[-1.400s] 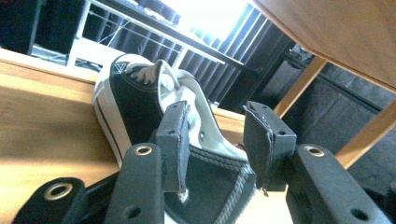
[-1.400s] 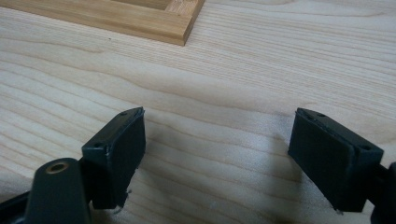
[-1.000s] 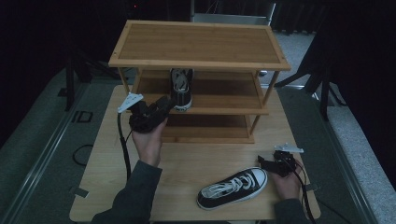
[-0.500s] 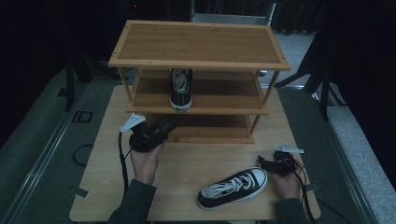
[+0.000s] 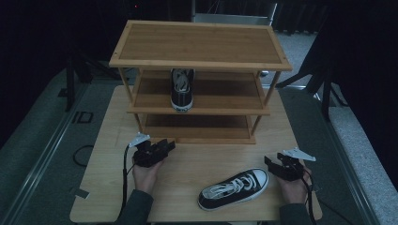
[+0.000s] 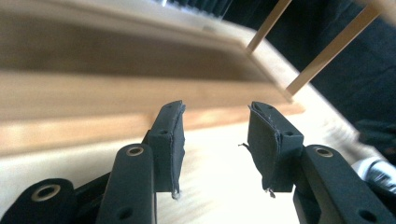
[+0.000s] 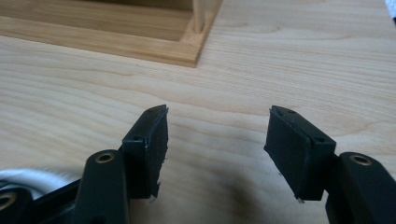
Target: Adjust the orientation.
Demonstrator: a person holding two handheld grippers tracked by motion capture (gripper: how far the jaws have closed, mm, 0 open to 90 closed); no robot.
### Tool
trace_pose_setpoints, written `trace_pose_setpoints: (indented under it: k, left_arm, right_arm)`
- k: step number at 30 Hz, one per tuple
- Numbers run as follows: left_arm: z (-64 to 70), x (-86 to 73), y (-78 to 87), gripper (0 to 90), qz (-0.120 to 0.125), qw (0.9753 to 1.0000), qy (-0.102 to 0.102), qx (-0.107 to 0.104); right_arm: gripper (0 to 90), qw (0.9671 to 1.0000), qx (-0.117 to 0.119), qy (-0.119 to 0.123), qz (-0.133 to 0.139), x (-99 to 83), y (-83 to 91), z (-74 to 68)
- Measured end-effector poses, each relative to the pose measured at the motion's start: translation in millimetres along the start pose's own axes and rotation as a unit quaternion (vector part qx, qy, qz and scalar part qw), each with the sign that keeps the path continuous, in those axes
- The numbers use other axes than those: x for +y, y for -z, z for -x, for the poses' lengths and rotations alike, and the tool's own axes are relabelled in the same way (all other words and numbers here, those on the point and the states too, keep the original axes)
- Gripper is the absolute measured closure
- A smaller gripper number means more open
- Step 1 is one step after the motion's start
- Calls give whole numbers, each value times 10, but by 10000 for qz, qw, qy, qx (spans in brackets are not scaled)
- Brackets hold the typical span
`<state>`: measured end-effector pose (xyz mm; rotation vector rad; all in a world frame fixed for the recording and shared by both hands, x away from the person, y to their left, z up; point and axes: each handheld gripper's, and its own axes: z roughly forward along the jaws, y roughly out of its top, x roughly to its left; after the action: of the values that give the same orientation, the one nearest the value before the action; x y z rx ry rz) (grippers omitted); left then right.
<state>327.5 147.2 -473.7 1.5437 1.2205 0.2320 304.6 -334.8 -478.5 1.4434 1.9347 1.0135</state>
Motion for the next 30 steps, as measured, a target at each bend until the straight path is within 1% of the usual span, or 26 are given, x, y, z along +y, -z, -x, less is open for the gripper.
trace_pose_setpoints:
  k: [1,2,3,4,5,7,9,11,12,13,14,16,17,20,21,23,25,26,27,30]
  left_arm:
    - [-26,-33,-13,564,-54,10000,30,25]
    - [-48,-60,-24,564,-83,9999,76,45]
    - [-65,-84,-32,564,-102,9999,115,59]
    - [-80,-101,-38,564,-131,9998,126,81]
    - [-107,-130,-56,564,-149,9997,173,82]
    - [-118,-140,-64,564,-163,9997,185,82]
    - [-137,-151,-84,564,-170,9996,184,129]
    - [-154,-159,-107,568,-175,9996,166,137]
    - [-164,-162,-118,568,-171,9997,148,137]
    - [-172,-166,-129,568,-169,9996,129,164]
    - [-187,-169,-139,568,-187,9995,133,193]
    - [-225,-174,-155,568,-208,9993,241,216]
    - [-243,-175,-158,568,-220,9991,253,247]
    - [-272,-175,-163,573,-247,9988,299,294]
    - [-275,-175,-162,576,-257,9987,300,308]
    - [-279,-177,-165,576,-263,9986,315,321]
    - [-277,-180,-171,575,-281,9986,308,323]
    - [-273,-186,-182,576,-293,9986,298,336]
    - [-273,-186,-182,575,-293,9986,298,336]
    - [-272,-188,-186,575,-310,9985,291,355]
  right_arm:
    - [386,10000,0,0,0,0,0,0]
    - [386,10000,28,5,59,-7,44,-13]
    - [386,9998,139,-7,145,-18,132,-28]
    - [386,9998,139,-7,145,-18,132,-28]
    - [386,9995,189,10,235,-30,214,-44]
    - [386,9992,247,49,296,-45,283,-70]
    - [385,9990,274,64,333,-54,313,-93]
    - [385,9982,403,193,394,-86,399,-169]
    - [385,9982,403,193,394,-86,399,-169]
    - [385,9977,462,317,387,-120,445,-220]
    - [385,9977,462,317,387,-120,445,-220]
    - [384,9971,505,453,344,-176,516,-286]
    - [384,9971,505,453,344,-176,516,-286]
    - [384,9953,727,559,327,-238,586,-322]
    - [372,9943,829,581,333,-263,616,-335]
    - [342,9932,940,613,312,-296,651,-361]
    - [298,9916,1066,703,198,-340,661,-390]
    - [272,9908,1104,782,42,-391,641,-420]
    - [272,9908,1104,782,42,-391,641,-420]
    - [262,9902,1076,888,-98,-421,605,-449]
